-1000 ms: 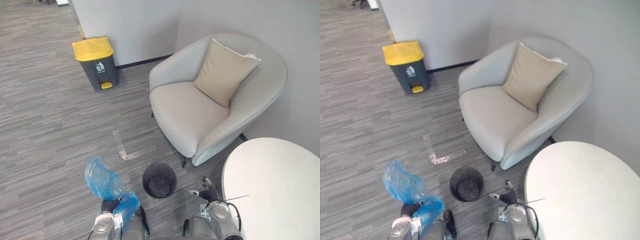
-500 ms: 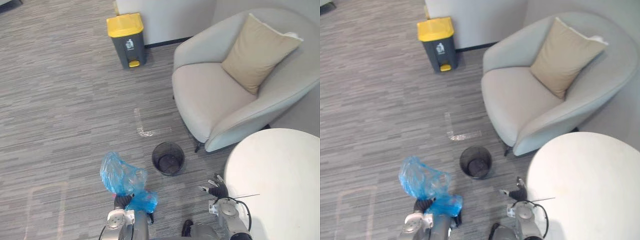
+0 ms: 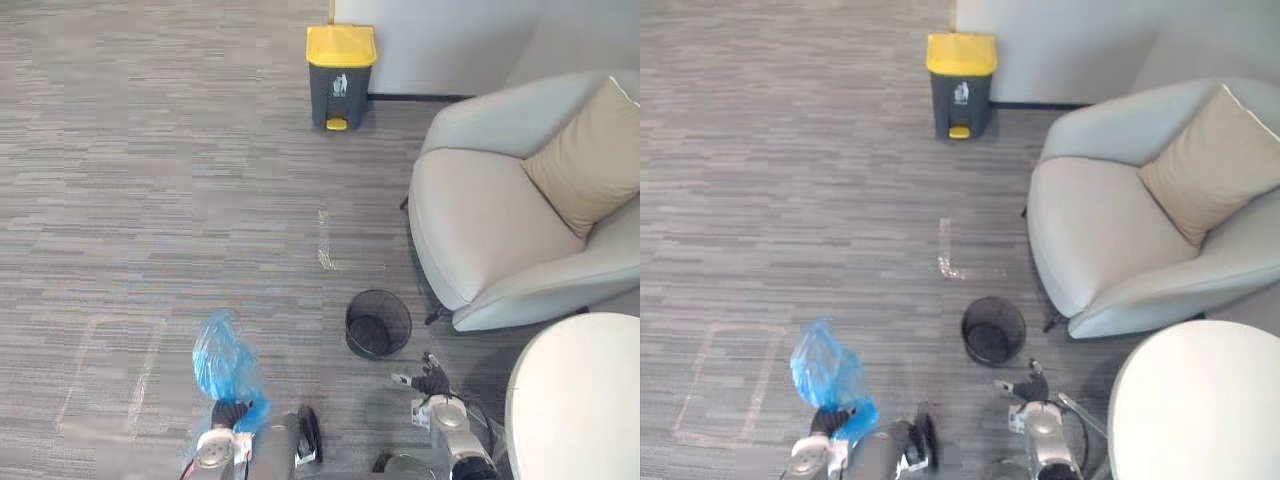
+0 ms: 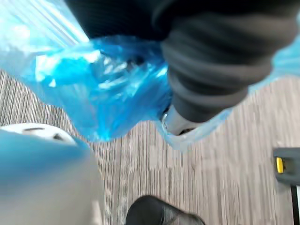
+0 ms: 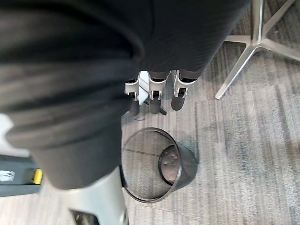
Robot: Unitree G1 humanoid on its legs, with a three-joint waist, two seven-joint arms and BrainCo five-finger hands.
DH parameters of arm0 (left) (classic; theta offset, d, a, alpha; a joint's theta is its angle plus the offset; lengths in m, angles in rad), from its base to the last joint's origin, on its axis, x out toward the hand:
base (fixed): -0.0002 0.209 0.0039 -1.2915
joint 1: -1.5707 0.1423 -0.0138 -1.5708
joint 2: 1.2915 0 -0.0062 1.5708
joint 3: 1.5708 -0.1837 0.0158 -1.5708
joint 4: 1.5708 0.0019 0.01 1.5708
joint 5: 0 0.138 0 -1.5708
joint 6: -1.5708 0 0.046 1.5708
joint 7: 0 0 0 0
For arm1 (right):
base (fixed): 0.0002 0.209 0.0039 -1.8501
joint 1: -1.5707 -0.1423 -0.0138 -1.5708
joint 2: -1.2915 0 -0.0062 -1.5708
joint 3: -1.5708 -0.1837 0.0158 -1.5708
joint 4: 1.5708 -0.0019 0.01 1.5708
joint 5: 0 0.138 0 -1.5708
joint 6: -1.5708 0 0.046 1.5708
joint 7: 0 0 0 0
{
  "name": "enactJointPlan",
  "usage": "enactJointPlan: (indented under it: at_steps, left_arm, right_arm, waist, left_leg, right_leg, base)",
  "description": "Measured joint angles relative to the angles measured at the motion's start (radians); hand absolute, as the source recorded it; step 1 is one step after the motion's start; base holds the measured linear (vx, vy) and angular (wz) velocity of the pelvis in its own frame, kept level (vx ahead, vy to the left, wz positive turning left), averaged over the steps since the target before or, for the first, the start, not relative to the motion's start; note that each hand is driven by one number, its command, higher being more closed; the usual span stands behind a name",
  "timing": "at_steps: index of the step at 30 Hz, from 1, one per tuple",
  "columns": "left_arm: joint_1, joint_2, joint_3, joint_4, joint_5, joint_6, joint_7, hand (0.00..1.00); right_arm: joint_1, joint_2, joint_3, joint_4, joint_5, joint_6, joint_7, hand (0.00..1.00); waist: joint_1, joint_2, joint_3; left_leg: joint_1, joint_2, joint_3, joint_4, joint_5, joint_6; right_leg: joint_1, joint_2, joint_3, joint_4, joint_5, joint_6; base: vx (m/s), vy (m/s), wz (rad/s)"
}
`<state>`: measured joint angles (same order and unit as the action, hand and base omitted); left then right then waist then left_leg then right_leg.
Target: Gather rubbish on tea table into small bin, then transfer packed bag to large trash can.
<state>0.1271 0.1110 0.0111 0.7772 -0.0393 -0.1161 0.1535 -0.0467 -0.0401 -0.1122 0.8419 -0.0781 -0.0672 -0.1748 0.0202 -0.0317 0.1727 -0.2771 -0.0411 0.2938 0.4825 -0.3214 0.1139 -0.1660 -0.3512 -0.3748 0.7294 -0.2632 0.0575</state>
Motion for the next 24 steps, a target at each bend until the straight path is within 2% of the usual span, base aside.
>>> enactJointPlan:
  at_steps: [1, 2, 3, 4, 5, 6, 7, 9, 10, 11, 12, 13, 14, 15, 16, 17, 19, 20, 21, 23, 24]
  left_arm:
    - [-0.014, 0.008, -0.004, -0.002, 0.000, 0.000, 0.000, 1.00]
    - [-0.015, 0.010, -0.006, -0.002, 0.000, 0.000, 0.000, 1.00]
    - [-0.014, 0.013, -0.012, -0.002, 0.000, 0.001, 0.000, 1.00]
    - [-0.016, 0.015, -0.028, -0.002, 0.000, 0.001, 0.001, 1.00]
    - [-0.020, 0.017, -0.032, -0.003, 0.000, 0.001, 0.000, 1.00]
    - [-0.035, 0.019, -0.039, -0.004, 0.000, 0.001, -0.002, 1.00]
    - [-0.054, 0.012, -0.041, -0.003, 0.000, 0.001, -0.003, 1.00]
    - [-0.066, 0.012, -0.042, -0.003, 0.000, 0.001, -0.004, 1.00]
    - [-0.073, 0.013, -0.042, -0.003, 0.000, 0.000, -0.004, 1.00]
    - [-0.078, 0.018, -0.043, -0.001, 0.000, 0.000, -0.005, 1.00]
    - [-0.076, 0.024, -0.052, 0.000, 0.001, 0.000, -0.006, 1.00]
    - [-0.073, 0.022, -0.052, 0.002, 0.003, 0.001, -0.007, 1.00]
    - [-0.075, 0.004, -0.048, 0.007, 0.010, 0.003, -0.008, 1.00]
    - [-0.074, 0.004, -0.046, 0.009, 0.012, 0.003, -0.010, 1.00]
    - [-0.082, -0.004, -0.038, 0.009, 0.018, 0.004, -0.018, 1.00]
    - [-0.081, -0.013, -0.027, 0.006, 0.018, 0.004, -0.025, 1.00]
    - [-0.064, -0.021, -0.017, -0.016, 0.018, 0.004, -0.026, 1.00]
    - [-0.050, -0.028, -0.003, -0.039, 0.018, 0.001, -0.025, 1.00]
    - [-0.057, -0.037, 0.012, -0.046, 0.018, 0.001, -0.025, 1.00]
    - [-0.056, -0.047, 0.015, -0.058, 0.018, 0.001, -0.024, 1.00]
    - [-0.056, -0.053, 0.024, -0.057, 0.018, 0.001, -0.024, 1.00]
  right_arm:
    - [0.009, 0.008, 0.001, 0.001, 0.000, 0.003, 0.000, 0.00]
    - [0.012, 0.011, 0.001, 0.001, 0.000, 0.003, 0.000, 0.00]
    - [0.025, 0.016, 0.004, 0.001, 0.000, 0.003, 0.000, 0.00]
    - [0.036, 0.021, 0.004, -0.001, 0.000, 0.003, 0.000, 0.00]
    - [0.037, 0.021, 0.004, -0.001, 0.000, 0.003, 0.000, 0.00]
    - [0.035, 0.018, 0.001, -0.003, 0.001, 0.002, 0.000, 0.00]
    - [0.031, 0.010, 0.001, -0.002, 0.001, 0.002, 0.001, 0.00]
    - [0.030, 0.003, 0.000, -0.002, 0.001, 0.002, 0.002, 0.00]
    - [0.030, -0.001, -0.003, -0.002, 0.001, 0.002, 0.003, 0.00]
    - [0.036, -0.002, -0.007, -0.003, 0.001, 0.003, 0.004, 0.00]
    - [0.054, -0.001, -0.010, -0.007, 0.001, 0.003, 0.007, 0.00]
    - [0.071, 0.001, -0.023, -0.017, 0.001, 0.003, 0.008, 0.00]
    - [0.062, 0.001, -0.052, -0.027, 0.003, 0.008, 0.010, 0.00]
    - [0.059, 0.004, -0.055, -0.042, 0.003, 0.008, 0.010, 0.00]
    - [0.049, 0.006, -0.046, -0.081, 0.004, 0.006, 0.011, 0.00]
    - [0.051, 0.012, -0.038, -0.106, 0.005, 0.004, 0.012, 0.00]
    - [0.059, 0.026, -0.034, -0.126, 0.013, -0.003, 0.011, 0.00]
    - [0.057, 0.041, -0.031, -0.134, 0.014, -0.010, 0.011, 0.00]
    - [0.056, 0.045, -0.030, -0.145, 0.014, -0.014, 0.010, 0.00]
    - [0.046, 0.051, -0.028, -0.148, 0.014, -0.014, 0.010, 0.00]
    - [0.035, 0.067, -0.034, -0.144, 0.015, -0.012, 0.008, 0.00]
  waist:
    - [-0.020, 0.002, 0.005]
    - [-0.022, 0.003, 0.007]
    - [-0.024, 0.004, 0.010]
    - [-0.026, 0.001, 0.010]
    - [-0.027, 0.000, 0.009]
    - [-0.031, -0.001, 0.009]
    - [-0.034, 0.010, 0.022]
    - [-0.035, 0.018, 0.029]
    - [-0.041, 0.023, 0.032]
    - [-0.045, 0.022, 0.032]
    - [-0.051, 0.008, 0.026]
    - [-0.065, -0.001, 0.021]
    - [-0.067, 0.039, 0.018]
    - [-0.068, 0.039, 0.018]
    - [-0.073, 0.037, 0.021]
    - [-0.078, 0.034, 0.024]
    - [-0.069, 0.016, 0.020]
    - [-0.050, -0.003, 0.005]
    - [-0.027, -0.012, 0.000]
    - [-0.009, -0.014, 0.005]
    - [-0.005, -0.018, 0.013]
  left_leg:
    - [0.023, -0.020, -0.051, -0.032, 0.002, 0.001]
    - [0.035, -0.024, -0.062, -0.044, 0.004, 0.003]
    - [0.080, -0.042, -0.094, -0.082, 0.005, 0.004]
    - [0.129, -0.073, -0.127, -0.126, 0.005, 0.005]
    - [0.145, -0.084, -0.141, -0.142, 0.005, 0.005]
    - [0.188, -0.103, -0.177, -0.183, 0.005, 0.005]
    - [0.234, -0.107, -0.207, -0.209, 0.009, 0.012]
    - [0.287, -0.114, -0.246, -0.254, 0.013, 0.018]
    - [0.322, -0.116, -0.273, -0.283, 0.013, 0.018]
    - [0.359, -0.119, -0.297, -0.302, 0.013, 0.017]
    - [0.398, -0.131, -0.322, -0.296, 0.000, -0.007]
    - [0.422, -0.142, -0.336, -0.267, -0.024, -0.046]
    - [0.404, -0.102, -0.325, -0.192, -0.036, -0.099]
    - [0.393, -0.096, -0.311, -0.161, -0.026, -0.131]
    - [0.357, -0.070, -0.257, -0.033, -0.018, -0.197]
    - [0.331, -0.022, -0.180, 0.138, -0.033, -0.187]
    - [0.298, 0.031, -0.097, 0.282, -0.058, -0.145]
    - [0.217, 0.075, -0.040, 0.349, -0.080, -0.107]
    - [0.120, 0.114, -0.027, 0.361, -0.089, -0.092]
    - [0.014, 0.143, -0.041, 0.331, -0.092, -0.101]
    - [-0.054, 0.152, -0.090, 0.243, -0.078, -0.132]
  right_leg:
    - [-0.080, 0.046, 0.100, 0.117, -0.016, -0.003]
    - [-0.097, 0.065, 0.122, 0.136, -0.023, 0.000]
    - [-0.131, 0.116, 0.157, 0.154, -0.039, 0.016]
    - [-0.169, 0.149, 0.162, 0.134, -0.057, 0.009]
    - [-0.185, 0.158, 0.160, 0.120, -0.059, 0.005]
    - [-0.230, 0.192, 0.140, 0.051, -0.060, 0.000]
    - [-0.253, 0.229, 0.106, -0.055, -0.045, -0.009]
    - [-0.285, 0.261, 0.071, -0.164, 0.003, -0.017]
    - [-0.305, 0.282, 0.048, -0.234, 0.050, -0.031]
    - [-0.319, 0.308, 0.031, -0.299, 0.110, -0.070]
    - [-0.321, 0.315, -0.005, -0.333, 0.173, -0.147]
    - [-0.304, 0.319, -0.007, -0.363, 0.260, -0.244]
    - [-0.279, 0.337, -0.022, -0.352, 0.219, -0.266]
    - [-0.267, 0.338, -0.021, -0.355, 0.206, -0.260]
    - [-0.211, 0.352, 0.009, -0.370, 0.165, -0.232]
    - [-0.124, 0.361, 0.014, -0.399, 0.137, -0.215]
    - [-0.017, 0.364, 0.041, -0.445, 0.111, -0.198]
    - [0.051, 0.356, 0.081, -0.490, 0.098, -0.186]
    - [0.096, 0.345, 0.115, -0.526, 0.100, -0.179]
    - [0.127, 0.327, 0.159, -0.544, 0.102, -0.168]
    - [0.148, 0.293, 0.195, -0.538, 0.086, -0.132]
  base:
    - [0.22, 0.251, 0.84]
    - [0.28, 0.172, 0.87]
    - [0.29, 0.112, 0.77]
    - [0.31, 0.103, 0.77]
    - [0.37, 0.096, 0.82]
    - [0.50, 0.106, 0.84]
    - [0.53, 0.106, 0.91]
    - [0.35, 0.056, 0.62]
    - [0.49, 0.047, 0.72]
    - [0.89, 0.061, 0.97]
    - [0.81, 0.033, 1.06]
    - [1.01, 0.031, 0.80]
    - [0.61, 0.016, 0.43]
    - [0.73, 0.025, 0.14]
    - [0.67, 0.028, 0.14]
    - [0.79, 0.038, 0.14]
    - [0.52, 0.049, -0.16]
    - [0.52, 0.089, -0.70]
    - [0.52, 0.106, -0.78]
    - [0.45, 0.175, -0.83]
    - [0.58, 0.331, -1.16]
